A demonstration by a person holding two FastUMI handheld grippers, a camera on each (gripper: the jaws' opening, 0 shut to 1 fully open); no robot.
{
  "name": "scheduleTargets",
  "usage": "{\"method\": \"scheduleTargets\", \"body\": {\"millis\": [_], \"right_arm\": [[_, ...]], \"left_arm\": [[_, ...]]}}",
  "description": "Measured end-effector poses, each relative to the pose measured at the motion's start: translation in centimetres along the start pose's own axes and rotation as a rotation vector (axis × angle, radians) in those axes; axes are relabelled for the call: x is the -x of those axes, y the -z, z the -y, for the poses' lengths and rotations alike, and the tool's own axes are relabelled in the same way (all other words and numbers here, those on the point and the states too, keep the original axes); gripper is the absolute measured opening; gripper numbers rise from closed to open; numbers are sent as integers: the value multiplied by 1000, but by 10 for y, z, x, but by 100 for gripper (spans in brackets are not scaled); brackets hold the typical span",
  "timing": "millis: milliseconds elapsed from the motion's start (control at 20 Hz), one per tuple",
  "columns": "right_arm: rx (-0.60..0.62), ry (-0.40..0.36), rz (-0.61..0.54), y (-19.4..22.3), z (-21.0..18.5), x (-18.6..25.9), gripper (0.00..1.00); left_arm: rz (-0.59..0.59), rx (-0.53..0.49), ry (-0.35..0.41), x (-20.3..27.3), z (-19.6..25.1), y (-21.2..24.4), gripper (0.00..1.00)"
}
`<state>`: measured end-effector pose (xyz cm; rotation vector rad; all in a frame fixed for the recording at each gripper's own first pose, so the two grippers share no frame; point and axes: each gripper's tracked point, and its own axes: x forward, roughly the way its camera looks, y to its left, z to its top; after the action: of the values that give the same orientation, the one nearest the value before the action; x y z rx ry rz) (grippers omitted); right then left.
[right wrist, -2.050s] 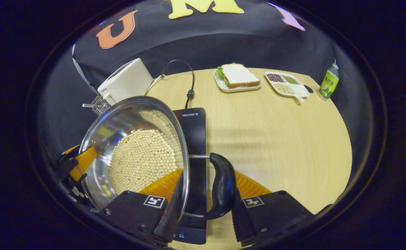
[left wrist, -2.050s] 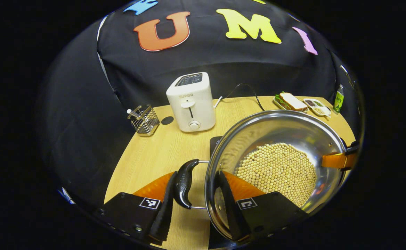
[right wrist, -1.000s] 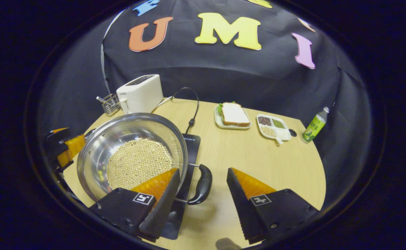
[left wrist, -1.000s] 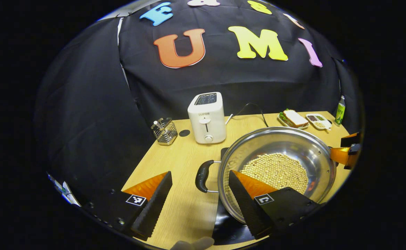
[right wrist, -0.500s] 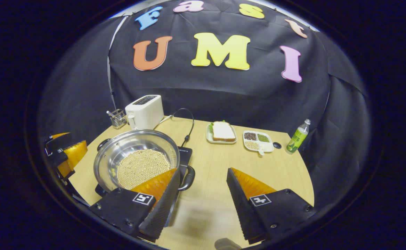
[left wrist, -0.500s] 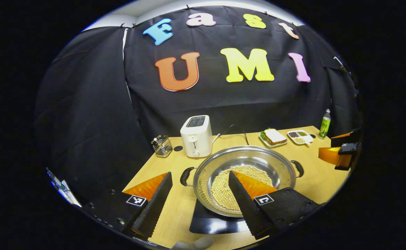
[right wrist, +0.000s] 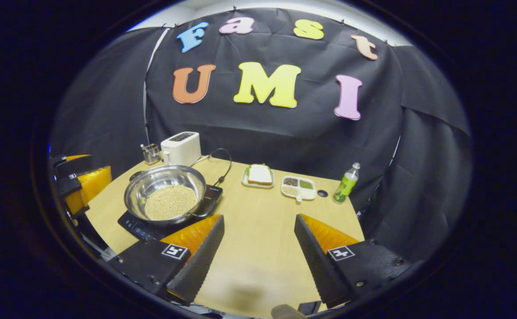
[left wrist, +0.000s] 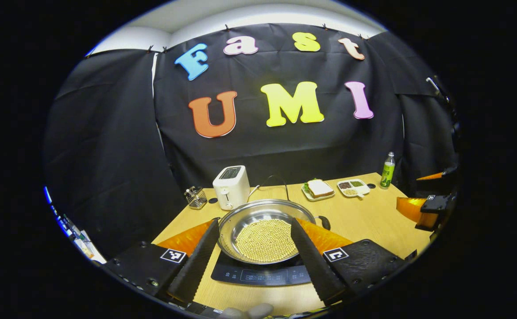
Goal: First push the handle of the pot to place it horizontally, then grasp the pot with both hands and set it on the induction cooktop.
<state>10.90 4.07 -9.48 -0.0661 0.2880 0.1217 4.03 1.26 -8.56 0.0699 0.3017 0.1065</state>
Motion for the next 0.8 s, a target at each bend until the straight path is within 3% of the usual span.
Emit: {"method": "scheduleTargets", "body": {"millis": [400,800], "right_arm": [[-32,-1,187,-57,83,81,100],[-79,49,313,-87,159,133,100]], "left_arm": [[133,27,25,66,61,-72,96],[267,72,35,98,104,-129,96]]}}
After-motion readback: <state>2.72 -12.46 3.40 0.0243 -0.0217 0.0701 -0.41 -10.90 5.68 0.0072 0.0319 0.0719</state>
